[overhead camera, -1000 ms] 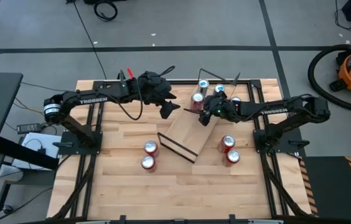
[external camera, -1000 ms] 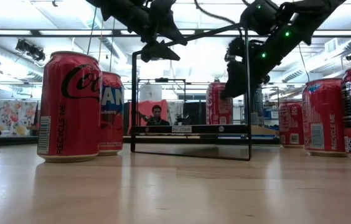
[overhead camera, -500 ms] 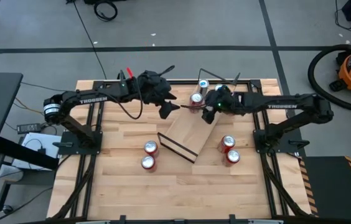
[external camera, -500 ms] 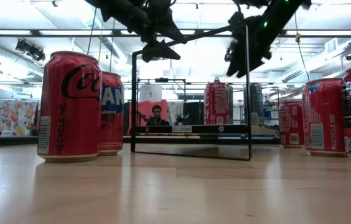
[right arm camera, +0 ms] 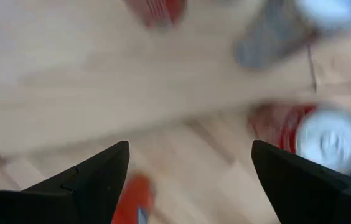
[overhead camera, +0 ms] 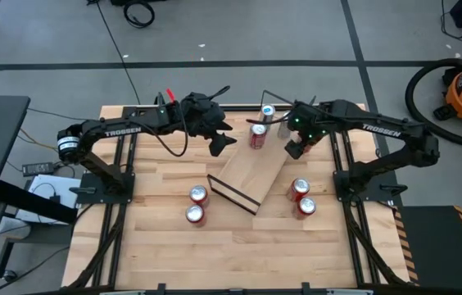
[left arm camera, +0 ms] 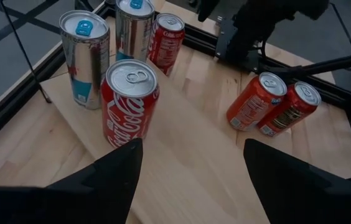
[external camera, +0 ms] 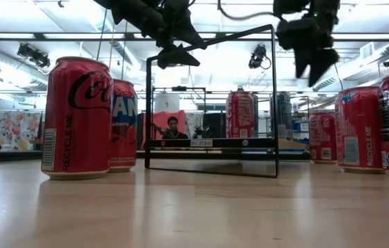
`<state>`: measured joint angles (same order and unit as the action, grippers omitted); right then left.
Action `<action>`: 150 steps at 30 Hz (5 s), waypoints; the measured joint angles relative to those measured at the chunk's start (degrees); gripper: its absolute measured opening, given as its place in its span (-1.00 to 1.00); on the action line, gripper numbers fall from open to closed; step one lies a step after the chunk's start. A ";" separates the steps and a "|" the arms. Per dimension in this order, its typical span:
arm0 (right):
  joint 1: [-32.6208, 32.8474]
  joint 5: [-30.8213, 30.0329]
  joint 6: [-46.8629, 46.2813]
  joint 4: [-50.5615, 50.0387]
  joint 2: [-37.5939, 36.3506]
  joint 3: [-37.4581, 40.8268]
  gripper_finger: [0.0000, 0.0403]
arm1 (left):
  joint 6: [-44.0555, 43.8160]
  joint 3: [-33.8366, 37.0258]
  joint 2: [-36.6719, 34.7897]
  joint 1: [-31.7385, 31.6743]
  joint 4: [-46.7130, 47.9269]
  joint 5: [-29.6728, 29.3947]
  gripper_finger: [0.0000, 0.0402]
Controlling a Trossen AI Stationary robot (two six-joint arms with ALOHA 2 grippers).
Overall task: Place canned beverage on shelf
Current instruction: Put the red-white soda can on the shelf aligned with the other red-white soda can
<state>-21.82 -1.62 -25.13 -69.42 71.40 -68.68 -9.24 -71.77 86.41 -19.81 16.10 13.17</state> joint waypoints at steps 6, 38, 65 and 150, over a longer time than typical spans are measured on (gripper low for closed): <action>-4.76 1.28 -4.25 -3.11 0.00 3.37 0.73 | -0.02 0.00 0.00 0.00 -0.02 0.00 0.45; -22.01 -3.96 23.79 -0.82 8.71 5.41 0.75 | -0.09 0.00 0.00 0.00 -0.02 -0.11 0.45; -20.13 1.16 24.39 -1.63 7.85 0.41 0.75 | 0.39 0.00 -0.02 -0.26 -0.46 -1.81 0.45; 5.08 -4.94 46.76 -6.84 26.88 -16.55 0.61 | 2.36 0.00 -0.05 -0.59 -2.21 -2.01 0.45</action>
<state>-16.75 -6.56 21.63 -76.26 98.28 -85.23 -6.87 -71.77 86.36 -20.40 13.89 11.16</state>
